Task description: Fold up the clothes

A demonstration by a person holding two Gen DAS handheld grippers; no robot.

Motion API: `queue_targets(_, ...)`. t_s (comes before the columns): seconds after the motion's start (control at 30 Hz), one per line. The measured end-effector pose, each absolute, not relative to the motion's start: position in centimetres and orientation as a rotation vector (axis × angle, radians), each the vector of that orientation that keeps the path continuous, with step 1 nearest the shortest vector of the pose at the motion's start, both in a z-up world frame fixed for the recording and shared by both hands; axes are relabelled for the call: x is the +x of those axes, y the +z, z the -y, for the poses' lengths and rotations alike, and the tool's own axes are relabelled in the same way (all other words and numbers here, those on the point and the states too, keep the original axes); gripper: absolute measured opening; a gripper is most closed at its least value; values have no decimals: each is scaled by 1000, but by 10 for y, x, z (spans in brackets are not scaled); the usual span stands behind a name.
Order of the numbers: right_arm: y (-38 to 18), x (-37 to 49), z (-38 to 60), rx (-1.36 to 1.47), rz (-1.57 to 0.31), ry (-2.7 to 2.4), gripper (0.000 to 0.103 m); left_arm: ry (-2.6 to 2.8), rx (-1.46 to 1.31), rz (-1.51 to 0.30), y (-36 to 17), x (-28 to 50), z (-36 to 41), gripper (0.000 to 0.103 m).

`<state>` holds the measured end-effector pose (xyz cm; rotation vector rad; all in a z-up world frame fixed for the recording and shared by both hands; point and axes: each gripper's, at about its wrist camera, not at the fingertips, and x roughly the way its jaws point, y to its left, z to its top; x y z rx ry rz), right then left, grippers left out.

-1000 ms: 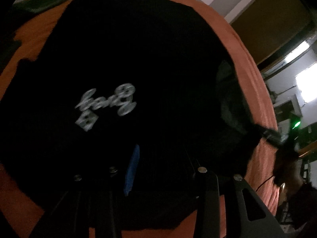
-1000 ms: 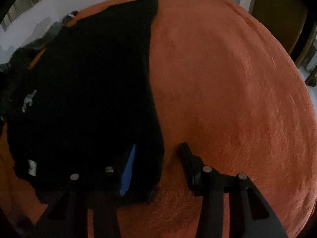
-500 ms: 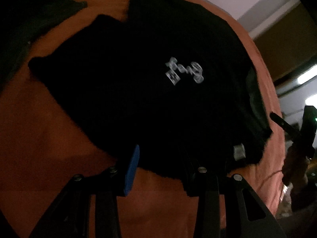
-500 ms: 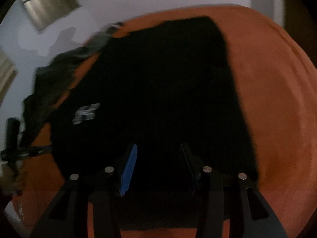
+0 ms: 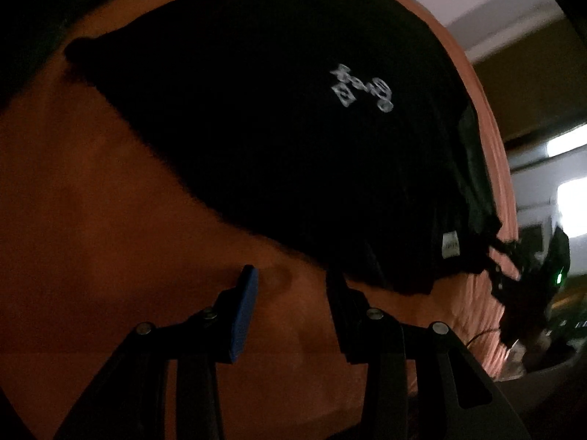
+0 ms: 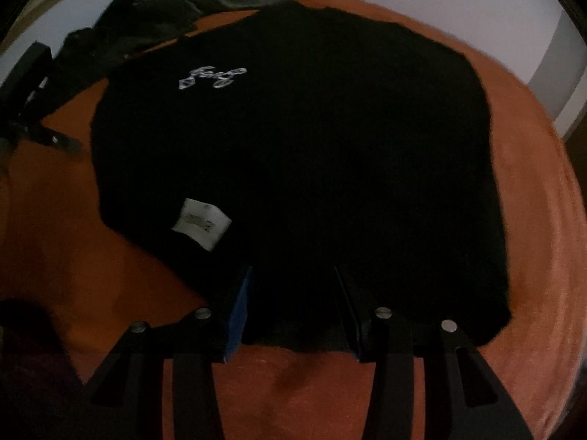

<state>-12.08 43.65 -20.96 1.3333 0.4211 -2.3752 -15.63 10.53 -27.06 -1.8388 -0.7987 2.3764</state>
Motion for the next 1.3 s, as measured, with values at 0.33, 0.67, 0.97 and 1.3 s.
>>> queue_targets(0.33, -191, -117, -448, 1244, -282, -2383, 22, 2518, -1838, 773, -256, -166, -51, 40)
queue_targets(0.67, -179, -148, -356, 1067, -212, -2173, 44, 2505, -1804, 1049, -262, -188, 3, 46)
queue_targets(0.97, -222, -153, -295, 1275, -192, -1993, 44, 2448, -1819, 1063, -272, -191, -8, 50)
queue_targets(1.3, -224, -173, -295, 1324, -130, -2029, 44, 2582, -1698, 1227, -268, -227, 28, 50)
